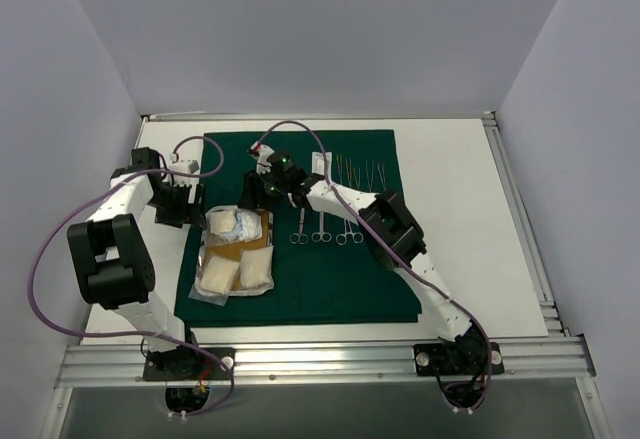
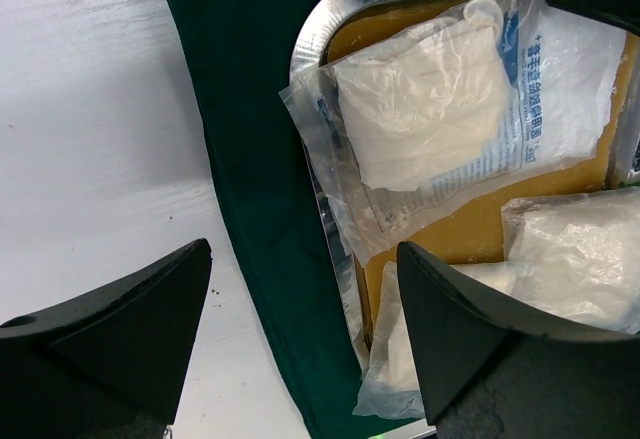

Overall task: Open and lay out the surgical kit
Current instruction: Pick up the medical item from the container.

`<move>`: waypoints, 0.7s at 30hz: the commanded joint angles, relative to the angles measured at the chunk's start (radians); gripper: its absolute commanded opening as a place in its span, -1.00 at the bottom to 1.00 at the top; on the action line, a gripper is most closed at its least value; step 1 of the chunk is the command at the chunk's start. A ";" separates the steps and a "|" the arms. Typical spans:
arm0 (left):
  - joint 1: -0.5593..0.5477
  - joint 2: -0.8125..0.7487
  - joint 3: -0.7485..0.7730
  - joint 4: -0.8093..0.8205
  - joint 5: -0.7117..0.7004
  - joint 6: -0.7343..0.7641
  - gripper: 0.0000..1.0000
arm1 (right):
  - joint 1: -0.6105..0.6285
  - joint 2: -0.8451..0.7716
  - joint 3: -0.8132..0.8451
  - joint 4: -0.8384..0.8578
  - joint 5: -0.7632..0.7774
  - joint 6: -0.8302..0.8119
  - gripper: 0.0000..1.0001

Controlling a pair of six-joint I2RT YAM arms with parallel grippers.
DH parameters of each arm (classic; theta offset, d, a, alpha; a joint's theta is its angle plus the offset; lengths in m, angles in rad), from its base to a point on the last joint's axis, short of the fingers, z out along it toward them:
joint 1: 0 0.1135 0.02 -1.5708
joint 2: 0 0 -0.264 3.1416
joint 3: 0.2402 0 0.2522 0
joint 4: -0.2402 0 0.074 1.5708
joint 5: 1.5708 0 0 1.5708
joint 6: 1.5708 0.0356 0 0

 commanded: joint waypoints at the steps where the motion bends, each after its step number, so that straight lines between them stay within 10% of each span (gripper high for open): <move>1: 0.003 0.010 0.032 0.023 0.015 0.015 0.67 | -0.010 0.019 0.041 0.044 -0.056 0.028 -0.18; 15: 0.012 0.002 0.046 0.010 0.026 0.027 0.67 | -0.030 -0.038 -0.079 0.197 -0.086 0.107 -0.90; 21: 0.026 0.002 0.047 0.006 0.036 0.038 0.67 | -0.046 -0.061 -0.090 0.217 -0.102 0.117 -0.67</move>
